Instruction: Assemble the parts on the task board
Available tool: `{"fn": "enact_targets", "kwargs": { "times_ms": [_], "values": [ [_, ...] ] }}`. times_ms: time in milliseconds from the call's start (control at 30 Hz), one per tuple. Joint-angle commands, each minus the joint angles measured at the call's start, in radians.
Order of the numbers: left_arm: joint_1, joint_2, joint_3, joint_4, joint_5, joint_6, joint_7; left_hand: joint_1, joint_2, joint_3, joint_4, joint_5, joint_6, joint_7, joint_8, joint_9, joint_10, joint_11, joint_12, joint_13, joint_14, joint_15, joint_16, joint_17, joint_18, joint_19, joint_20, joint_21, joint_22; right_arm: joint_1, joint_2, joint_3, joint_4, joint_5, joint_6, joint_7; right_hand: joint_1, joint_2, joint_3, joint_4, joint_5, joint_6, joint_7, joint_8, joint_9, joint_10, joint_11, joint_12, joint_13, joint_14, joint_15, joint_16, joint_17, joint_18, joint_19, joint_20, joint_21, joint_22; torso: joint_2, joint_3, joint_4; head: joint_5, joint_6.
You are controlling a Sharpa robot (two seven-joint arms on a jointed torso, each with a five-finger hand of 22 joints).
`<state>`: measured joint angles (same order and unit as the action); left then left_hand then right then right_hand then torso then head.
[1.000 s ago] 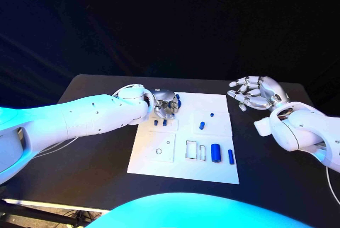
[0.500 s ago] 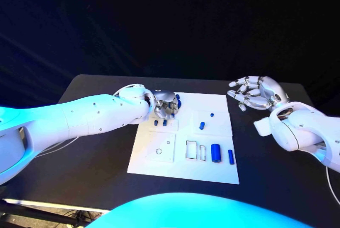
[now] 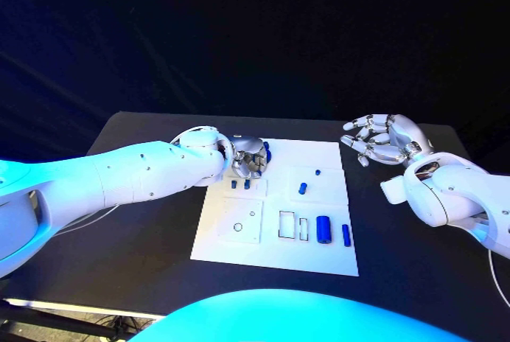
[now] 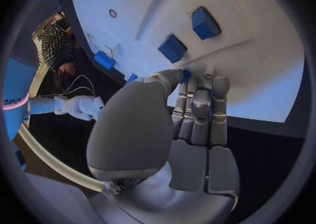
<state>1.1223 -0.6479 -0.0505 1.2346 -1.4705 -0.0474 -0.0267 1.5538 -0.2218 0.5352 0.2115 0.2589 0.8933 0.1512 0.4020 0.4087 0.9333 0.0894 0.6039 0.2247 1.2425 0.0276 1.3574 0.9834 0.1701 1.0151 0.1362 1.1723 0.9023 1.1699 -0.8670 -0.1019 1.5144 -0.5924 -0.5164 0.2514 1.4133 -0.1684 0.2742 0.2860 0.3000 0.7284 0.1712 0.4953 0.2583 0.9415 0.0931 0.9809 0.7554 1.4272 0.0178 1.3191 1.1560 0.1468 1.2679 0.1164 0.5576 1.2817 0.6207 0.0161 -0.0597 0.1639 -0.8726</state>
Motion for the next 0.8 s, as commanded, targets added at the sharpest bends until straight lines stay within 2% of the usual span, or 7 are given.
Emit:
{"fn": "enact_targets", "kwargs": {
  "times_ms": [33, 167, 400, 600, 733, 800],
  "values": [
    [-0.002, 0.003, -0.001, 0.0, -0.012, 0.005, -0.002, 0.012, 0.007, 0.016, -0.026, -0.004, 0.028, -0.006, 0.004, 0.0, 0.033, -0.011, -0.005, 0.0, 0.036, -0.01, 0.025, 0.038, -0.021, 0.02, -0.011, 0.031, 0.036, 0.0, 0.001, 0.0, 0.002, -0.003, 0.005, 0.014, -0.008, -0.002, 0.005, 0.0, 0.007, -0.003, 0.004, 0.003, -0.001, 0.0, -0.004, 0.002, -0.001, 0.0, -0.005, -0.003, 0.001, 0.004, 0.007, 0.0, -0.002, 0.0, 0.0, 0.0001, -0.0006, -0.001, 0.0],
    [-0.002, 0.004, -0.001, -0.001, -0.015, -0.012, 0.002, 0.017, 0.01, 0.042, -0.068, -0.004, 0.046, -0.009, -0.01, -0.005, 0.062, -0.016, -0.021, -0.001, 0.056, -0.017, 0.036, 0.055, -0.027, 0.036, -0.021, 0.066, 0.075, 0.0, 0.001, 0.0, 0.002, -0.003, 0.005, 0.015, -0.009, -0.002, 0.007, 0.0, 0.006, -0.003, 0.003, 0.004, -0.001, 0.001, -0.004, 0.003, -0.002, 0.0, -0.005, -0.003, 0.001, 0.004, 0.007, 0.0, -0.003, 0.0, 0.0, 0.0002, -0.0005, 0.0, 0.0],
    [-0.003, 0.003, -0.001, 0.001, -0.011, -0.04, 0.012, 0.005, 0.009, 0.051, -0.08, -0.005, 0.053, -0.009, -0.02, -0.008, 0.073, -0.017, -0.03, -0.001, 0.073, -0.018, 0.046, 0.074, -0.031, 0.05, -0.023, 0.085, 0.1, 0.0, 0.001, 0.0, 0.002, -0.003, 0.005, 0.016, -0.01, 0.0, 0.008, 0.001, 0.006, -0.003, 0.004, 0.005, -0.001, 0.002, -0.004, 0.003, -0.002, 0.0, -0.005, -0.002, 0.002, 0.005, 0.007, 0.0, -0.003, 0.0, 0.0, -0.0002, -0.0002, 0.0, 0.0],
    [-0.006, -0.014, 0.007, 0.023, 0.029, -0.058, 0.016, -0.004, 0.008, 0.056, -0.085, -0.004, 0.053, -0.008, -0.028, -0.01, 0.077, -0.015, -0.039, -0.002, 0.079, -0.018, 0.05, 0.08, -0.032, 0.052, -0.022, 0.091, 0.107, 0.0, 0.001, 0.0, 0.002, -0.003, 0.005, 0.017, -0.01, 0.0, 0.008, 0.001, 0.006, -0.003, 0.004, 0.005, -0.001, 0.002, -0.004, 0.003, -0.002, 0.0, -0.005, -0.002, 0.002, 0.005, 0.007, 0.0, -0.003, 0.0, 0.001, -0.0009, -0.0013, -0.001, 0.0],
    [-0.007, -0.034, 0.019, 0.042, 0.069, -0.054, 0.012, -0.009, 0.009, 0.057, -0.086, -0.004, 0.055, -0.008, -0.03, -0.01, 0.078, -0.015, -0.042, -0.002, 0.082, -0.017, 0.052, 0.082, -0.033, 0.054, -0.021, 0.094, 0.11, 0.0, 0.001, 0.0, 0.002, -0.002, 0.005, 0.017, -0.01, 0.0, 0.008, 0.001, 0.006, -0.003, 0.004, 0.005, -0.001, 0.002, -0.004, 0.003, -0.002, 0.0, -0.005, -0.002, 0.002, 0.005, 0.007, 0.0, -0.003, 0.0, -0.001, 0.0003, -0.0003, -0.001, 0.0],
    [-0.007, -0.053, 0.03, 0.061, 0.086, -0.047, 0.004, -0.014, 0.008, 0.059, -0.087, -0.004, 0.054, -0.007, -0.033, -0.011, 0.078, -0.013, -0.046, -0.003, 0.079, -0.016, 0.05, 0.076, -0.031, 0.047, -0.021, 0.091, 0.104, 0.0, 0.0, 0.0, 0.002, -0.002, 0.005, 0.017, -0.01, 0.0, 0.008, 0.001, 0.006, -0.003, 0.004, 0.005, -0.001, 0.002, -0.004, 0.003, -0.002, 0.0, -0.005, -0.002, 0.002, 0.005, 0.007, 0.0, -0.003, 0.0, -0.002, 0.0005, 0.0002, -0.003, 0.0]
  ]
}}
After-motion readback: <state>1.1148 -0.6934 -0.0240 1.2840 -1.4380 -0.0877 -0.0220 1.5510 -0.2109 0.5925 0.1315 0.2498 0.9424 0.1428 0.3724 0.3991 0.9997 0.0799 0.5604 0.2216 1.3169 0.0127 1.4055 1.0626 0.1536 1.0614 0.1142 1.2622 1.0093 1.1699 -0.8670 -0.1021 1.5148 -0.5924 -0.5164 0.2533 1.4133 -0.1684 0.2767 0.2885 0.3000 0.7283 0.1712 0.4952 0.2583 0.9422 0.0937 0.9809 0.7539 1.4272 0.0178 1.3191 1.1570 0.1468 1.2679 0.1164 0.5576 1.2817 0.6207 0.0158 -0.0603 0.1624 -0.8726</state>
